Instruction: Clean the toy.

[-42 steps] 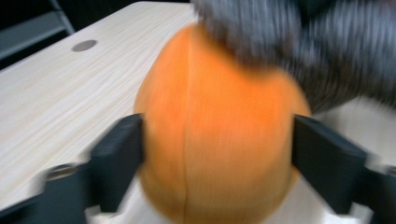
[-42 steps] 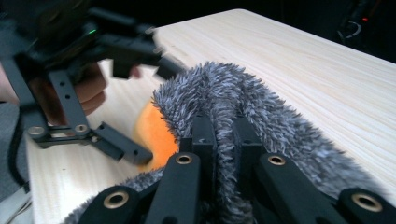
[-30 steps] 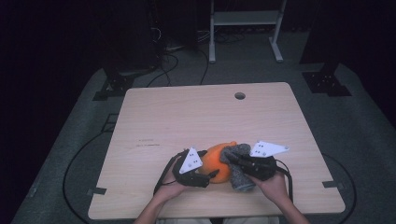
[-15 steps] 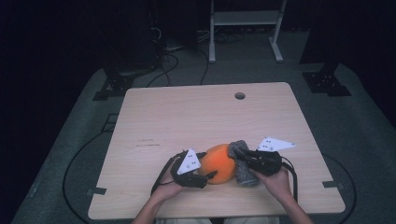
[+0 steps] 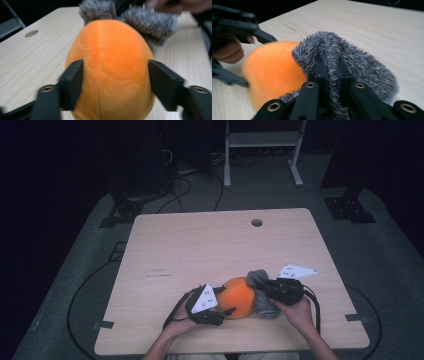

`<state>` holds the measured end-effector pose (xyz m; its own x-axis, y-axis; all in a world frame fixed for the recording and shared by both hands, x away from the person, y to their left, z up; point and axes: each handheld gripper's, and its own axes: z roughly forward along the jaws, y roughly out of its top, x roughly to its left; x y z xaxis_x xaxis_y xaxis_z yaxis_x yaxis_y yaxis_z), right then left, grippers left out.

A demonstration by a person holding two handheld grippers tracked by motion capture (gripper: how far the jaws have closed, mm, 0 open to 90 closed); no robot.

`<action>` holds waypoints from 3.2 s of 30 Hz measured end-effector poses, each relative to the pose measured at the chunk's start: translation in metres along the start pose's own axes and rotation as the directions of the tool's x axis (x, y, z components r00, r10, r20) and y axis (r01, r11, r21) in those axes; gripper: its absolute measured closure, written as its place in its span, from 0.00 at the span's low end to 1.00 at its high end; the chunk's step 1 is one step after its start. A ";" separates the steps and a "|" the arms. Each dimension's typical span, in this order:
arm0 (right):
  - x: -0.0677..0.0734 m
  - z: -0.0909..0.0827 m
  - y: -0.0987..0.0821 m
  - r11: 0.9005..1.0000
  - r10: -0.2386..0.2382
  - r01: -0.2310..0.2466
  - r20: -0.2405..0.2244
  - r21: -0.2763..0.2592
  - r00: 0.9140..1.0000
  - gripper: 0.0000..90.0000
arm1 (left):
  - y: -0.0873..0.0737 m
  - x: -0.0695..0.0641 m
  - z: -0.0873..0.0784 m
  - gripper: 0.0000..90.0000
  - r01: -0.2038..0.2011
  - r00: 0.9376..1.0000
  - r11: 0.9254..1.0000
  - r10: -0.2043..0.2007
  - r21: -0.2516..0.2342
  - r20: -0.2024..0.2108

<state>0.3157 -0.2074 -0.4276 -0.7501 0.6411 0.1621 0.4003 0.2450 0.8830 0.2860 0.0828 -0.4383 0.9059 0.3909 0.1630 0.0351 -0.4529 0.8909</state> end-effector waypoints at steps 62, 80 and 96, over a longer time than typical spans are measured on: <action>0.058 -0.001 0.030 0.983 -0.180 0.180 -0.031 0.021 0.983 0.91 | 0.008 -0.010 0.010 0.41 -0.039 0.993 0.998 0.045 0.052 -0.107; 0.058 -0.007 0.032 0.983 -0.180 0.179 0.013 0.031 0.984 0.91 | 0.007 -0.012 0.013 0.41 -0.066 0.994 0.996 0.071 0.058 -0.087; 0.018 -0.007 0.013 1.000 0.008 -0.008 0.008 -0.009 1.000 0.91 | 0.002 0.004 0.006 0.27 0.046 0.997 0.997 -0.042 0.070 -0.059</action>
<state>0.3036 -0.1983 -0.4103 -0.7428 0.6487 0.1656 0.4015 0.2337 0.8855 0.2924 0.0788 -0.4380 0.8769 0.4566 0.1502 0.1063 -0.4889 0.8658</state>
